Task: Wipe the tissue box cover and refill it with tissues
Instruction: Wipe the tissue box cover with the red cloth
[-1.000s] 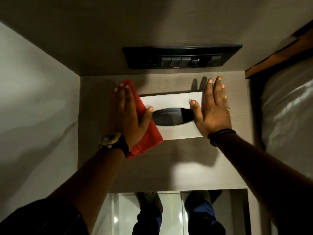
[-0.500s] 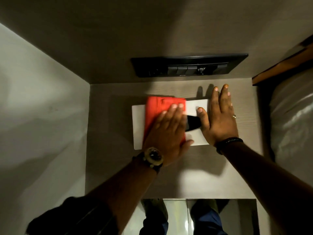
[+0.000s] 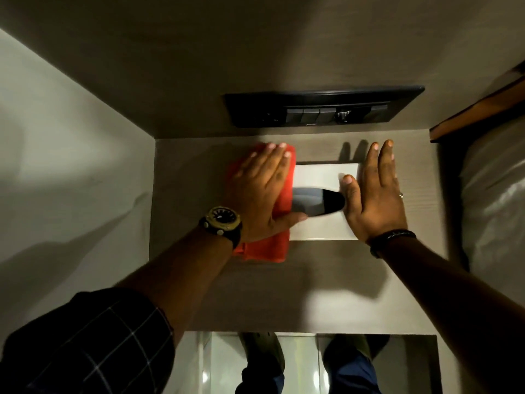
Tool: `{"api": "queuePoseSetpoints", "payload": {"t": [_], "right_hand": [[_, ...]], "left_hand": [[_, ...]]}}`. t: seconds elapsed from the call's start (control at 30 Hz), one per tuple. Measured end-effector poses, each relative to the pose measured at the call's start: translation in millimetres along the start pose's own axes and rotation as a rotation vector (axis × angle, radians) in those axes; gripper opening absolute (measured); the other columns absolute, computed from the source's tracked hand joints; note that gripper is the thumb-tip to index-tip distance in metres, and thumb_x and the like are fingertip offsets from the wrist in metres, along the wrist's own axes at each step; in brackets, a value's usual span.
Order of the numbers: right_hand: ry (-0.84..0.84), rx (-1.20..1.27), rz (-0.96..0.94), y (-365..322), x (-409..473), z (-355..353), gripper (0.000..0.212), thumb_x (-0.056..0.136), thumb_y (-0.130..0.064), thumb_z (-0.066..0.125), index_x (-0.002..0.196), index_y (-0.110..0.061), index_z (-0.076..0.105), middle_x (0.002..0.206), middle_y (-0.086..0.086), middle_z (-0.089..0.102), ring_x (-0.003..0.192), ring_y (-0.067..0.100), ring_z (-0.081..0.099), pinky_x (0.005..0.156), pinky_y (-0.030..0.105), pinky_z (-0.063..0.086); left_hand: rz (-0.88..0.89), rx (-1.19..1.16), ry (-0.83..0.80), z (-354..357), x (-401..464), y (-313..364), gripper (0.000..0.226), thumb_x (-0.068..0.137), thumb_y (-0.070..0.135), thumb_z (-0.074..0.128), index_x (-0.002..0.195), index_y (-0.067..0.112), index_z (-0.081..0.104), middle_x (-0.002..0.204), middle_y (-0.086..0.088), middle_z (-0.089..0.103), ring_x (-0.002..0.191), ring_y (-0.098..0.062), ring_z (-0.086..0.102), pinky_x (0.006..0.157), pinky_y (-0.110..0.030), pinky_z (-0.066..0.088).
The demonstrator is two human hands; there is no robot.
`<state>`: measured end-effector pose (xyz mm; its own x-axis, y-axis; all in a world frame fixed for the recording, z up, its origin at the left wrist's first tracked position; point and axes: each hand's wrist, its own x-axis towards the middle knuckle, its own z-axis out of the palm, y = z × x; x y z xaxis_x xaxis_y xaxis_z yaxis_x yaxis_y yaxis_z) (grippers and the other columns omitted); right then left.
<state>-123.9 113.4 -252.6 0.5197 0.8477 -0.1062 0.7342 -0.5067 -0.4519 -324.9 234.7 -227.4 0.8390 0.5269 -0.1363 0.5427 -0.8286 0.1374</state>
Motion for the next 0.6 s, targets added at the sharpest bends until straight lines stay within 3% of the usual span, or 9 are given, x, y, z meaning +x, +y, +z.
{"api": "queuePoseSetpoints", "payload": {"t": [0.17, 0.27, 0.4, 0.6], "right_hand": [[-0.008, -0.004, 0.014, -5, -1, -3, 0.075, 0.095, -0.056, 0.024, 0.153, -0.013, 0.003, 0.162, 0.013, -0.003, 0.149, 0.029, 0.001, 0.120, 0.050, 0.014], [-0.006, 0.002, 0.023, -6, -2, -3, 0.075, 0.095, -0.055, 0.026, 0.153, -0.014, 0.003, 0.163, 0.012, -0.003, 0.149, 0.029, 0.001, 0.120, 0.050, 0.013], [0.005, -0.001, 0.024, -6, -2, -1, 0.074, 0.095, -0.056, 0.025, 0.154, -0.016, 0.002, 0.163, 0.011, -0.004, 0.149, 0.028, 0.000, 0.120, 0.047, 0.011], [0.006, 0.002, 0.017, -4, -3, 0, 0.073, 0.096, -0.055, 0.025, 0.153, -0.016, 0.002, 0.163, 0.011, -0.005, 0.149, 0.029, 0.001, 0.120, 0.049, 0.012]], "left_hand": [[-0.297, -0.117, -0.002, 6, -35, -7, 0.109, 0.078, 0.080, 0.027, 0.150, 0.003, -0.002, 0.160, -0.018, -0.003, 0.148, -0.032, -0.006, 0.120, -0.046, 0.000], [-0.388, -0.264, -0.006, 11, -59, 3, 0.115, 0.074, 0.082, 0.033, 0.149, 0.005, -0.008, 0.159, -0.017, -0.011, 0.147, -0.031, -0.009, 0.120, -0.044, 0.002], [-0.364, -0.141, 0.004, 15, -66, 19, 0.108, 0.079, 0.079, 0.026, 0.148, 0.003, -0.004, 0.158, -0.018, -0.007, 0.147, -0.034, -0.007, 0.119, -0.044, -0.003], [-0.151, -0.049, -0.032, 8, -34, 37, 0.106, 0.078, 0.080, 0.023, 0.149, 0.001, 0.016, 0.159, -0.018, 0.012, 0.148, -0.032, 0.007, 0.120, -0.046, 0.005]]}}
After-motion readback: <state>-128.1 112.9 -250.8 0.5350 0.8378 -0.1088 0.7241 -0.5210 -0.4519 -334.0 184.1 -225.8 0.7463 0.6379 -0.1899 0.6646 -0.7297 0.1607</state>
